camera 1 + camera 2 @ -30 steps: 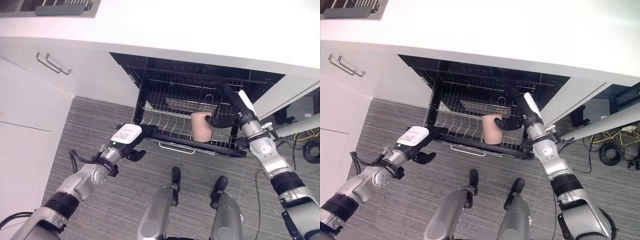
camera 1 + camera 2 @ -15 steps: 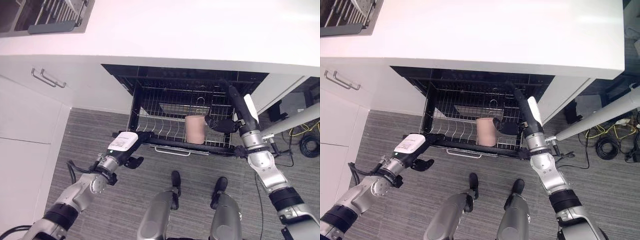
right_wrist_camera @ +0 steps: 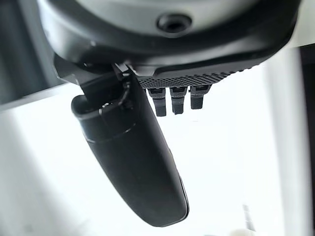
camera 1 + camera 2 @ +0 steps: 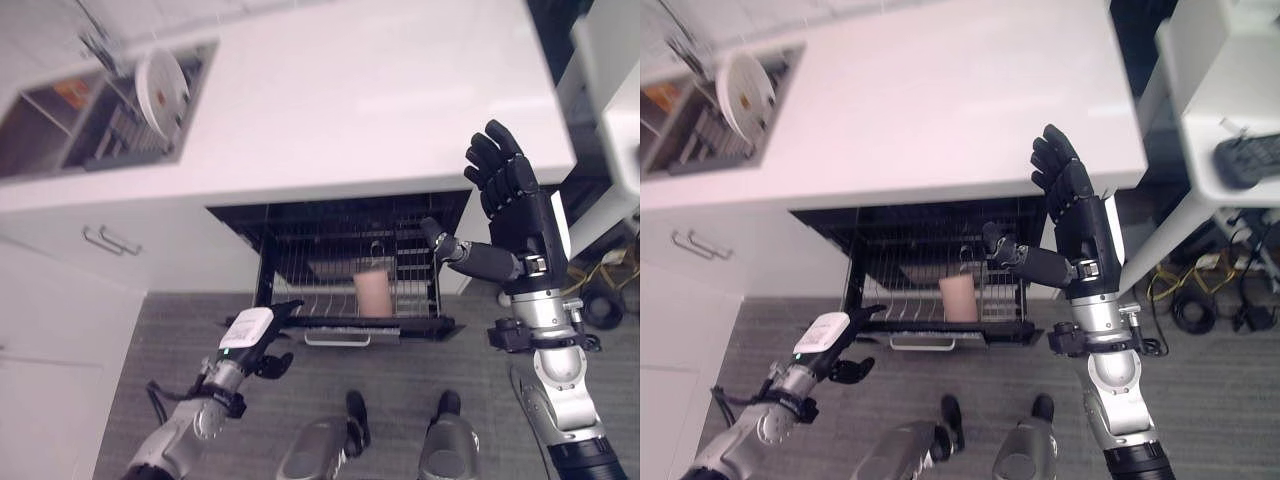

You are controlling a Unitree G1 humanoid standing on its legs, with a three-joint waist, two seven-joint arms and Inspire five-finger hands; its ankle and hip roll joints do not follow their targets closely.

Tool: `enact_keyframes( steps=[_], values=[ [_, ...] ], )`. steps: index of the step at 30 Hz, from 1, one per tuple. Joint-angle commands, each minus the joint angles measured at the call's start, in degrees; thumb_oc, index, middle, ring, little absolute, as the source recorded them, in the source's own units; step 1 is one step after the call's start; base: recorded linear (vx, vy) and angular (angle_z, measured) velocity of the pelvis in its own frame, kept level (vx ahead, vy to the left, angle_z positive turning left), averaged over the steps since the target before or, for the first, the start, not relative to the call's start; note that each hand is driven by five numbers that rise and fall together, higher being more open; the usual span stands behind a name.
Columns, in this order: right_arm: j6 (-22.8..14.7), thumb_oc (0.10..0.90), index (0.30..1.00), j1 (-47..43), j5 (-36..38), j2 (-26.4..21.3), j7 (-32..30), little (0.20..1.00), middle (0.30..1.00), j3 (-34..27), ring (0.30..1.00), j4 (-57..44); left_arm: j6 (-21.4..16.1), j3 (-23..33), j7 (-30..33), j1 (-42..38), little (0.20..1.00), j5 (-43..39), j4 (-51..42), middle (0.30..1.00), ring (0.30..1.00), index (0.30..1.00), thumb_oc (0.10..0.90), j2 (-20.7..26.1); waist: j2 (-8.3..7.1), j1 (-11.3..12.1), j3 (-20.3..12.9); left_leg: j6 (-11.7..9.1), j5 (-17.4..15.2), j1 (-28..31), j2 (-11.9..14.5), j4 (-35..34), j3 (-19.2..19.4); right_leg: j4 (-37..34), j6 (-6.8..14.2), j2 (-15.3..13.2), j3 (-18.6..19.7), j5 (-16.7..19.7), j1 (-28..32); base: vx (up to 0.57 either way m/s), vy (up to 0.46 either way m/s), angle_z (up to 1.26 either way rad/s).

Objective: Place the dishes in the dishwasher.

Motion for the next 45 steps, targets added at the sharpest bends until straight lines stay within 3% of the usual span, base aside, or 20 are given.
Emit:
enact_keyframes(
  steps=[1,5,6,9,11,14,16,20,22,24,25,26,29,32,34,37,39,40,42,45],
  values=[
    [-4.1,0.8,0.9,-1.2,4.1,1.6,1.1,0.9,0.9,-2.0,0.9,-2.7,-1.7,6.4,5.9,-0.9,0.9,-5.4,-4.2,0.9,0.9,0.9,0.8,4.5,-0.72,-0.1,-6.4,0.1,-7.2,2.2,1.7,2.0,-0.9,2.9,3.7,-3.5,4.0,2.7,1.9,-0.02,0.065,0.0],
    [-3.6,0.8,0.9,0.2,4.1,3.0,3.1,0.9,0.9,-3.4,0.9,-6.0,-1.1,10.9,7.1,-0.7,0.9,-7.6,-8.0,0.9,0.9,0.9,0.8,5.0,-0.97,-0.3,-7.2,1.8,-8.1,1.5,1.1,2.0,-1.0,7.3,3.6,1.8,3.9,1.5,-0.2,-0.07,0.039,-0.01],
    [-3.5,0.8,0.9,0.5,5.0,2.5,2.8,0.9,0.9,-3.8,0.9,-7.1,-1.6,12.7,8.5,-0.7,0.9,-8.8,-9.7,0.9,0.9,0.9,0.8,4.8,-1.69,-0.5,-7.3,2.2,-8.2,0.7,0.4,2.0,-1.1,7.5,3.4,6.9,3.3,-0.1,-0.9,-0.09,-0.03,0.0],
    [-4.5,0.8,0.9,0.8,5.2,2.3,1.9,0.9,0.9,-4.2,0.9,-7.3,-2.4,14.4,10.6,-0.7,0.9,-10.1,-11.0,0.9,0.9,0.9,0.8,4.3,-2.31,-0.5,-7.9,2.2,-8.2,-0.5,-0.1,2.0,-1.1,7.2,2.8,11.1,2.4,-0.3,-1.8,-0.06,-0.035,0.13],
    [-6.0,0.8,0.9,1.8,7.4,2.4,1.2,0.9,0.9,-5.5,0.9,-6.1,-4.4,17.3,13.5,-0.3,0.9,-13.9,-12.1,0.9,0.9,0.9,0.8,2.7,-3.69,-1.1,-8.7,2.3,-8.3,-1.7,-1.7,2.0,-1.8,5.2,2.1,15.4,4.0,0.6,-2.9,-0.06,-0.106,0.35],
    [-7.8,0.8,0.9,3.5,10.5,3.1,1.1,0.9,0.9,-7.2,0.9,-4.1,-5.7,19.6,14.2,0.5,0.9,-19.6,-12.3,0.9,0.9,0.9,0.8,-0.1,-4.69,-1.4,-9.5,1.9,-7.8,-2.1,-2.5,2.0,-2.8,1.9,0.3,17.3,5.5,-1.5,-1.8,0.0,-0.142,0.5],
    [-8.5,0.8,0.9,3.7,11.0,3.5,0.7,0.9,0.9,-7.7,0.9,-3.1,-5.5,20.7,14.7,0.8,0.9,-22.8,-11.9,0.9,0.9,0.9,0.8,-1.8,-5.21,-1.0,-9.8,1.6,-7.6,-2.1,-2.5,2.0,-2.4,1.9,0.4,16.6,4.8,-2.3,-1.9,0.01,-0.137,0.48],
    [-9.8,0.8,0.9,4.6,12.9,3.9,1.9,0.9,0.9,-9.3,0.9,-2.6,-5.9,23.2,17.0,1.8,0.9,-28.9,-10.2,0.9,0.9,0.9,0.8,-4.4,-6.19,-1.0,-10.1,0.5,-6.4,0.8,-1.8,2.0,0.6,1.9,-2.3,15.6,4.2,-7.9,-1.5,0.06,-0.061,0.26],
    [-10.6,0.8,0.9,5.5,11.7,2.8,0.7,0.9,0.9,-10.3,0.9,-2.6,-6.2,24.6,17.5,2.2,0.9,-31.1,-9.4,0.9,0.9,0.9,0.8,-5.6,-8.48,0.1,-8.7,-1.1,-1.8,1.7,-3.3,2.1,0.3,1.9,-3.9,13.6,5.6,-8.3,0.2,0.09,-0.016,0.44],
    [-11.1,0.8,0.9,4.5,13.1,2.8,1.0,0.9,0.9,-10.4,0.9,-0.5,-7.6,26.1,17.2,2.2,0.9,-31.6,-7.7,0.9,0.9,0.9,0.8,-6.8,-9.53,1.3,-7.0,-2.4,0.7,-1.9,-1.4,5.7,-1.4,1.9,-4.6,13.4,7.1,-8.5,2.1,0.07,0.085,0.21],
    [-11.1,0.8,0.9,4.2,13.5,2.8,1.3,0.9,0.9,-10.5,0.9,-0.1,-7.9,26.3,17.2,2.1,0.9,-31.7,-7.5,0.9,0.9,0.9,0.8,-7.0,-9.48,1.3,-6.9,-2.7,1.2,-1.8,-0.5,4.4,-1.3,1.9,-4.5,13.4,7.2,-8.6,2.3,0.15,0.337,-0.08],
    [-10.7,0.8,0.9,3.4,12.6,2.5,1.6,0.9,0.9,-10.8,0.9,0.3,-9.3,26.8,16.7,2.0,0.9,-32.8,-6.8,0.9,0.9,0.9,0.8,-7.3,-8.41,1.5,-7.1,-3.9,1.7,-3.4,3.3,2.0,-2.6,1.9,-4.1,13.7,7.7,-9.4,2.9,0.16,0.363,-0.1],
    [-10.0,0.8,0.9,2.9,12.5,1.8,3.3,0.9,0.9,-10.7,0.9,0.1,-11.4,27.6,15.4,2.2,0.9,-34.1,-6.9,0.9,0.9,0.9,0.8,-7.7,-7.07,1.8,-7.5,-5.7,2.8,-7.0,7.3,2.0,-7.2,1.9,-3.8,13.5,9.0,-10.7,3.5,0.21,0.42,0.06],
    [-8.8,0.8,0.9,2.8,13.5,0.6,4.2,0.9,0.9,-11.2,0.9,-0.6,-13.7,28.5,11.8,2.3,0.9,-35.9,-7.1,0.9,0.9,0.9,0.8,-8.2,-6.33,1.5,-8.0,-7.4,5.2,-9.3,11.9,2.0,-10.4,1.9,-3.5,12.2,9.7,-11.8,4.6,0.26,0.478,-0.26],
    [-7.9,0.8,0.9,2.6,15.7,-0.4,4.7,0.9,0.9,-12.7,0.9,-0.3,-16.7,28.2,8.3,1.6,0.9,-36.4,-7.4,0.9,0.9,0.9,0.8,-8.0,-5.26,0.5,-8.6,-8.0,3.9,-9.1,13.9,2.0,-11.0,1.9,-2.0,9.6,9.5,-12.3,5.9,0.32,0.656,-0.3],
    [-8.5,0.8,0.9,2.8,15.7,-0.6,3.6,0.9,0.9,-13.7,0.9,0.5,-16.6,27.7,6.5,1.0,0.9,-37.7,-8.1,0.9,0.9,0.9,0.8,-7.5,-4.77,0.0,-9.0,-8.2,2.7,-8.4,14.1,2.0,-9.4,1.9,-0.9,7.9,8.6,-12.3,6.3,0.19,0.37,-0.12],
    [-8.4,0.8,0.9,3.5,15.1,0.0,1.4,0.9,0.9,-15.6,0.9,0.9,-15.0,26.1,3.5,-0.9,0.9,-38.4,-9.1,0.9,0.9,0.9,0.8,-7.3,-4.75,-0.8,-9.7,-7.5,1.2,-7.2,12.5,2.0,-7.7,1.9,0.8,5.5,7.9,-11.1,6.8,0.21,0.448,0.0],
    [-7.9,0.8,0.9,3.9,14.3,1.5,0.6,0.9,0.9,-16.9,0.9,0.5,-12.9,25.0,2.1,-2.4,0.9,-39.6,-9.6,0.9,0.9,0.9,0.8,-6.7,-5.18,-1.2,-10.1,-5.9,-0.7,-6.2,9.2,2.0,-7.8,1.9,3.0,2.8,8.3,-7.0,5.8,0.21,0.507,0.05],
    [-7.6,0.8,0.9,4.3,14.7,2.2,1.2,0.9,0.9,-17.3,0.9,0.1,-11.6,24.3,2.4,-2.8,0.9,-38.5,-9.9,0.9,0.9,0.9,0.8,-5.7,-4.76,-1.6,-10.0,-4.4,-2.4,-4.9,6.8,2.0,-7.1,2.4,3.2,1.1,6.9,-0.7,3.3,0.14,0.397,-0.09],
    [-8.1,0.8,0.9,3.9,14.6,2.5,0.9,0.9,0.9,-17.7,0.9,-0.4,-9.2,25.3,1.9,-1.4,0.9,-39.4,-10.6,0.9,0.9,0.9,0.8,-4.3,-4.23,0.0,-9.9,-3.2,-3.9,-4.4,7.0,2.0,-3.0,7.2,3.2,2.0,1.5,0.9,0.2,0.0,0.229,-0.54]
  ],
)
